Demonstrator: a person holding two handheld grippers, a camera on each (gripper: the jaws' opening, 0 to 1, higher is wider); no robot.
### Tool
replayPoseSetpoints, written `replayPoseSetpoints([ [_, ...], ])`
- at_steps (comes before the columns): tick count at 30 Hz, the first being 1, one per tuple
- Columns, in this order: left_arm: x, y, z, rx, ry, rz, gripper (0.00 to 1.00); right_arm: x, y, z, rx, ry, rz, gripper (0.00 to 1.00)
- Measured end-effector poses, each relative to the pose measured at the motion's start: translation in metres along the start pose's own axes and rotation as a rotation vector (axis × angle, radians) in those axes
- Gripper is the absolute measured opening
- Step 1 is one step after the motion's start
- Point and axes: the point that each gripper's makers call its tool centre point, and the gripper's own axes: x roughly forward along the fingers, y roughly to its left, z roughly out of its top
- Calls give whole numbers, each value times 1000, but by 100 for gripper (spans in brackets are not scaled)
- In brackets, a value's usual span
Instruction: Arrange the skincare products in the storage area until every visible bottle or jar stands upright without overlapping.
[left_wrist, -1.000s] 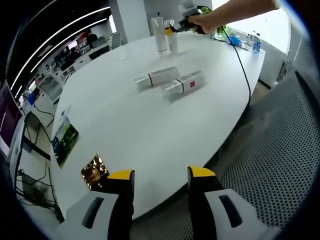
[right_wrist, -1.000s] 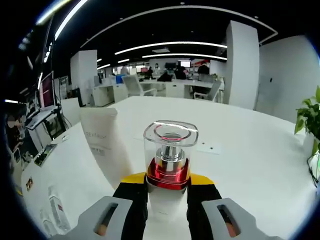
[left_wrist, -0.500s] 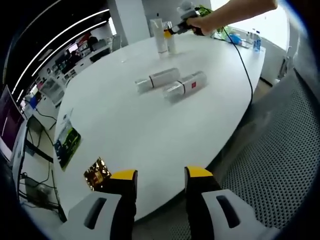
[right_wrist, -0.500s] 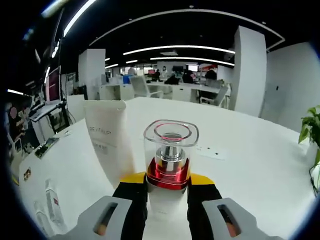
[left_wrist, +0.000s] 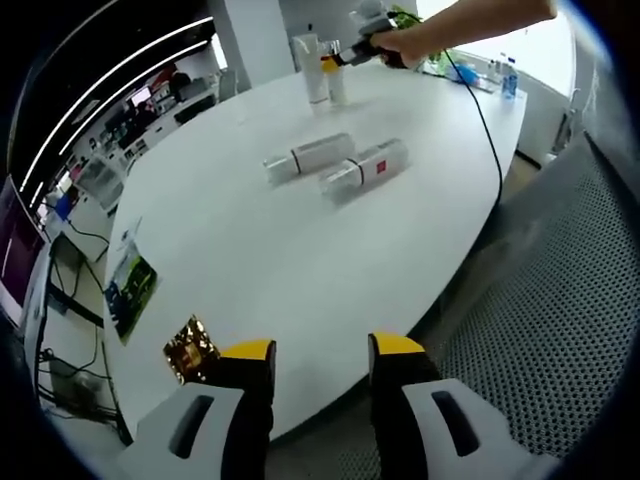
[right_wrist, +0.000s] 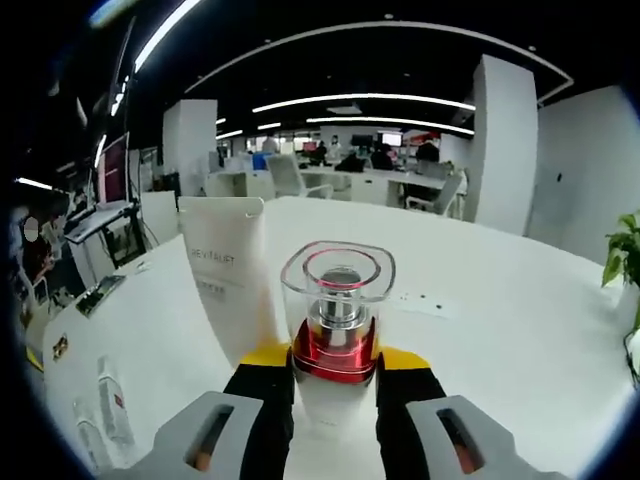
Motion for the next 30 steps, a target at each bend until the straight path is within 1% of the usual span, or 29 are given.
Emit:
replayPoseSetpoints([
  [2, 0, 0, 0, 0, -3, 1, 33, -1, 2, 1, -14, -9, 11, 26],
  [7, -1, 1, 0, 2, -2, 6, 31, -5, 3, -1, -49, -6, 50, 27],
  [9, -1, 2, 0, 3, -3, 7, 31, -6, 4, 0, -49, -2, 67, 27],
  [12, -2, 1, 0, 4, -4, 3, 31, -9, 4, 11, -27, -34, 71, 27],
  [13, -2, -1, 2, -3, -15, -7, 31, -10, 4, 17, -15, -56, 74, 27],
  [14, -2, -1, 3, 0, -17, -7, 30, -10, 4, 20, -6, -63, 77, 24],
  [16, -2, -1, 3, 4, -16, -8, 30, -9, 6, 20, -3, -39, 73, 24],
  [17, -2, -1, 3, 4, -16, -10, 30, -9, 6, 19, -12, -36, 71, 23],
  [20, -2, -1, 3, 6, -18, -8, 29, -9, 8, 17, 6, -30, 80, 23],
  [22, -2, -1, 3, 3, -18, -9, 29, -6, 2, 15, 11, -24, 77, 23],
  [26, -3, -1, 5, 3, -24, -10, 29, -6, 1, 13, 34, -13, 70, 24],
  [30, -4, -5, 5, 23, -26, -20, 28, -8, 6, 12, 38, -6, 86, 24],
])
